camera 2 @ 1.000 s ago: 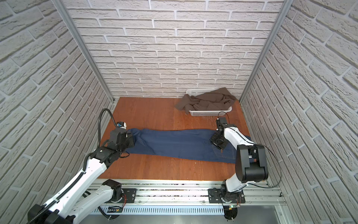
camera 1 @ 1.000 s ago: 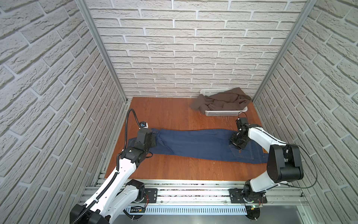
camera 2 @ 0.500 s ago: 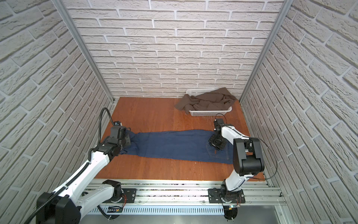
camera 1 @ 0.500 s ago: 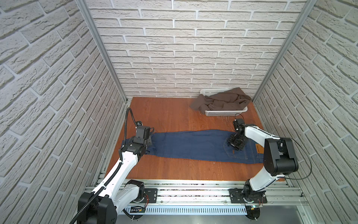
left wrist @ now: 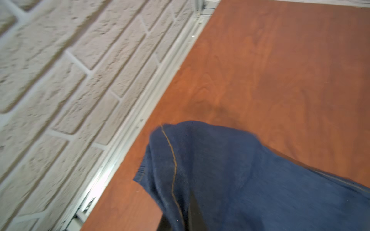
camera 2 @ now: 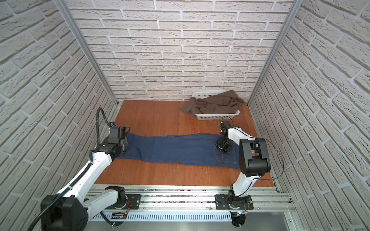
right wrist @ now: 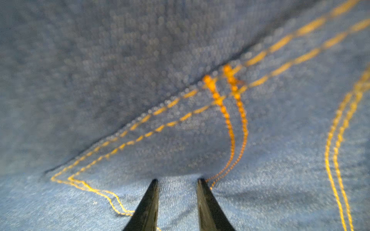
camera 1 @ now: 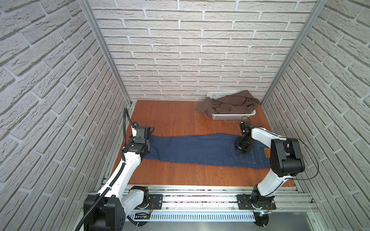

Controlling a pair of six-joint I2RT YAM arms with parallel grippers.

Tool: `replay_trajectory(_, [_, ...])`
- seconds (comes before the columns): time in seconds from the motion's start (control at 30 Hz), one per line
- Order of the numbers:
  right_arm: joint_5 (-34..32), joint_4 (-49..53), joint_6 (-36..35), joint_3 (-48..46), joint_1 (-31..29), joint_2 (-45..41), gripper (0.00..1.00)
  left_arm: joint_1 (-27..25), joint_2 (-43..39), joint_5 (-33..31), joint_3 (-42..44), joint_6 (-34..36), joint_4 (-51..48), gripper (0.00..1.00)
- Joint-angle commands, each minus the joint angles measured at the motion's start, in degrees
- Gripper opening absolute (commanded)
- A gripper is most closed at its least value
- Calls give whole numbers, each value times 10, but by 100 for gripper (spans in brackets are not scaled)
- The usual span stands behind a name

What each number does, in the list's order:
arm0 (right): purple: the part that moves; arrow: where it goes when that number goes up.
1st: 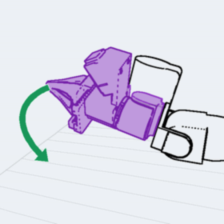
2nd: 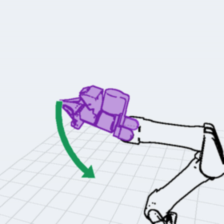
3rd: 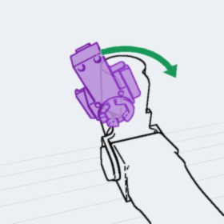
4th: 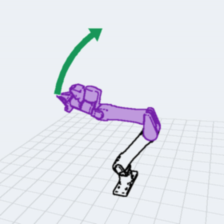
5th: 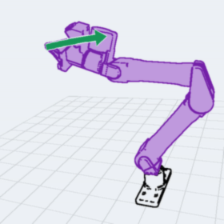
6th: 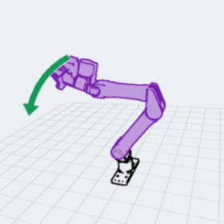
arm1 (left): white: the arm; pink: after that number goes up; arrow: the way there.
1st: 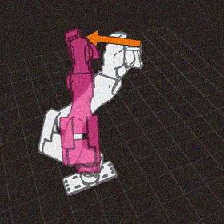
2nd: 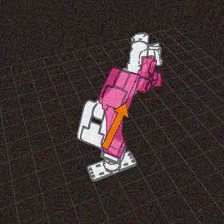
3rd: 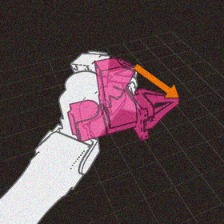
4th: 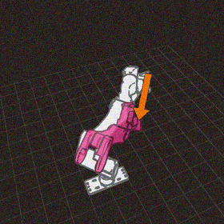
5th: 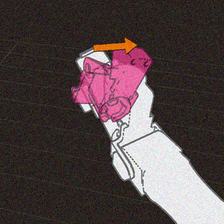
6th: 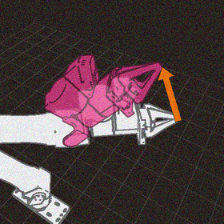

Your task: Fold and stack the trousers

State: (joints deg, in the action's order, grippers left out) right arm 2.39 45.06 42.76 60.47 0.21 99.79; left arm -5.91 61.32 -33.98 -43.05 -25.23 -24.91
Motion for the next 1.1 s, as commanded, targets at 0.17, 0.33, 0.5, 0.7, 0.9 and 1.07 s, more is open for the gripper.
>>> replay_trajectory(0.17, [-5,-36,-8,4,-3,25,34,46,35,-68,-2,22,27,38])
replay_trajectory(0.33, [-4,-34,-9,6,-3,24,34,55,58,-77,-1,28,34,54])
replay_trajectory(0.5, [-5,-26,-13,5,-3,14,34,61,37,-98,-13,27,18,72])
replay_trajectory(0.7, [1,-17,-15,9,-3,-6,34,62,-8,68,-27,-35,-1,71])
replay_trajectory(0.9, [24,-22,-25,18,-27,-37,33,36,45,197,-25,-88,-36,69])
replay_trajectory(1.07, [31,-37,-14,35,-110,-48,33,37,17,220,9,-110,-13,73])
